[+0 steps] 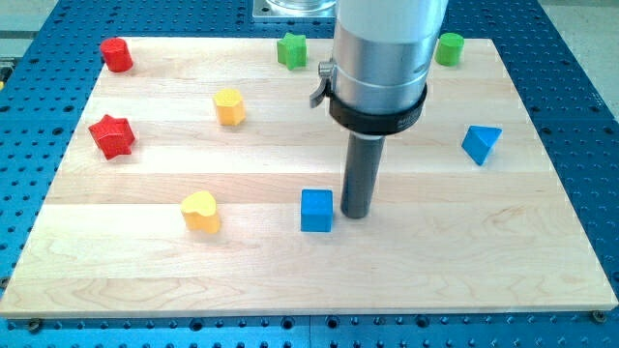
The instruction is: Place the yellow blocks and blue cube in a horizontal line
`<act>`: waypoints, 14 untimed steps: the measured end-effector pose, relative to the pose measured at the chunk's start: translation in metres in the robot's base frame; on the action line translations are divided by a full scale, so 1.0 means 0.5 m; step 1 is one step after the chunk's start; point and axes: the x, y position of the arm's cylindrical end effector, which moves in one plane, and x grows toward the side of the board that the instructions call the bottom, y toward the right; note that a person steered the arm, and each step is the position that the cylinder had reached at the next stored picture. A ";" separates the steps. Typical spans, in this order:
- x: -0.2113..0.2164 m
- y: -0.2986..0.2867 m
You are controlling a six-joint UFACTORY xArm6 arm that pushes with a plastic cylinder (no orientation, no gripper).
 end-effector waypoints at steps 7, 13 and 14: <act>-0.005 -0.424; -0.048 -0.176; -0.064 -0.140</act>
